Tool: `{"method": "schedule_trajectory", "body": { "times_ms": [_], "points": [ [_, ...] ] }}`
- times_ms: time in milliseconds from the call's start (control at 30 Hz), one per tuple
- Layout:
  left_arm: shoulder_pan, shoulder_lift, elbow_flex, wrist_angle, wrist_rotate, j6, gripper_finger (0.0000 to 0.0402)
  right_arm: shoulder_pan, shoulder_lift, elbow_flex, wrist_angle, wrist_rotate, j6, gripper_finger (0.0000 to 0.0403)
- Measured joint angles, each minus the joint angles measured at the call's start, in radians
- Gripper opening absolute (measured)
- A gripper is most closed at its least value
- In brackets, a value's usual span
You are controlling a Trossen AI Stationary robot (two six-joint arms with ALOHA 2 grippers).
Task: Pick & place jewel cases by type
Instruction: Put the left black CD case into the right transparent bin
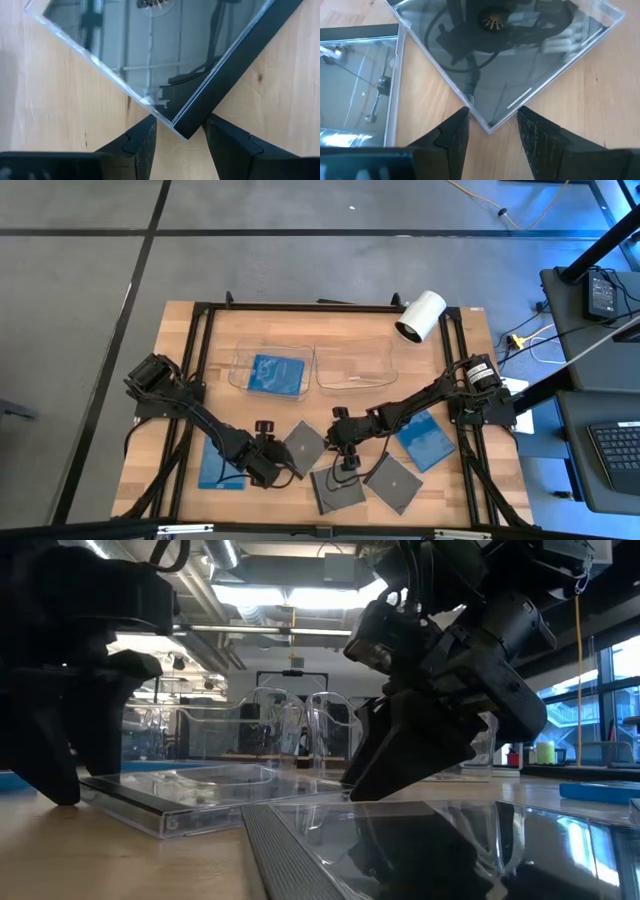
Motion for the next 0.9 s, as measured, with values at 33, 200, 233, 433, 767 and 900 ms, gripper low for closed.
{"method": "schedule_trajectory", "body": {
  "times_ms": [33,200,233,433,767,900],
  "points": [
    [0.000,0.000,0.000,0.000,-0.001,-0.015,0.0159,0.000,0.000,0.000,0.002,0.000,-0.002,0.0170],
    [0.000,0.000,0.000,0.000,-0.017,-0.040,0.0157,0.000,0.000,0.000,0.005,0.000,-0.009,0.0170],
    [0.000,0.000,0.000,0.000,-0.020,-0.028,0.0157,0.000,0.000,0.000,0.005,0.000,-0.010,0.0170],
    [-0.005,0.000,0.000,-0.007,-0.030,-0.002,0.0157,0.000,0.000,0.000,0.005,0.000,-0.007,0.0170],
    [0.015,-0.002,0.000,-0.021,0.067,-0.354,0.0157,0.000,0.000,0.001,0.007,0.000,-0.005,0.0170],
    [0.027,-0.002,0.000,-0.014,0.081,-0.444,0.0157,0.000,0.000,0.001,0.009,0.000,-0.005,0.0170]
  ]
}}
